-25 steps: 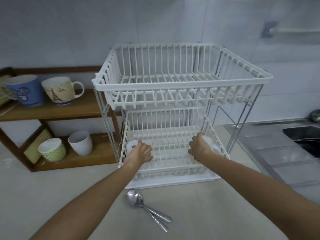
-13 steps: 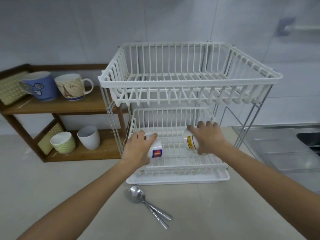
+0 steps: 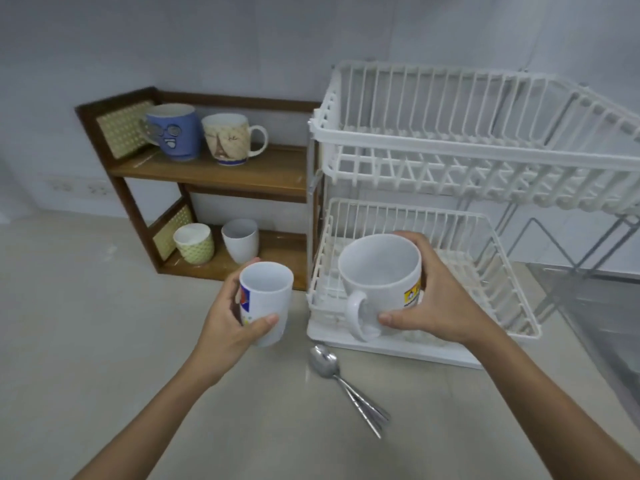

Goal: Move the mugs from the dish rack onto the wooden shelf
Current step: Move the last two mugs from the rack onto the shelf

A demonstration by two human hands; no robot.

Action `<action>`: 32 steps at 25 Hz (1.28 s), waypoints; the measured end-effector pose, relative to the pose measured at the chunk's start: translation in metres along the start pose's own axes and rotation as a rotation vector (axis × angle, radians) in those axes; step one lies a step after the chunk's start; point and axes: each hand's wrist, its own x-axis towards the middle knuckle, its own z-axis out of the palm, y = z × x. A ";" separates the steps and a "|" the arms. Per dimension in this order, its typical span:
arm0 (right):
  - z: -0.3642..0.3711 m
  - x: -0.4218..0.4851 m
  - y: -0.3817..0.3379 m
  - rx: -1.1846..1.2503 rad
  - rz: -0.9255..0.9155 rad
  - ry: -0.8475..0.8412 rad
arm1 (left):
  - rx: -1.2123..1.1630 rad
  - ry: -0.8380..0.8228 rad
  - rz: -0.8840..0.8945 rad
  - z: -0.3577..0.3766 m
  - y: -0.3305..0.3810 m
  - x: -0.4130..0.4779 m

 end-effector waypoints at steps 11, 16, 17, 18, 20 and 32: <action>0.157 0.122 -0.071 0.039 -0.003 0.280 | 0.057 0.102 -0.060 -0.106 -0.034 0.051; 0.162 0.212 -0.068 -0.103 0.113 0.630 | -0.176 -0.029 -0.037 -0.127 -0.037 0.073; 0.161 0.229 -0.065 -0.157 0.156 0.676 | -0.188 -0.043 -0.039 -0.134 -0.041 0.077; 0.157 0.244 -0.060 -0.203 0.212 0.715 | -0.191 -0.065 -0.042 -0.139 -0.043 0.079; 0.149 0.266 -0.052 -0.287 0.329 0.772 | -0.204 -0.100 -0.060 -0.145 -0.050 0.085; 0.131 0.314 -0.020 -0.405 0.475 0.801 | -0.231 -0.164 -0.125 -0.153 -0.082 0.098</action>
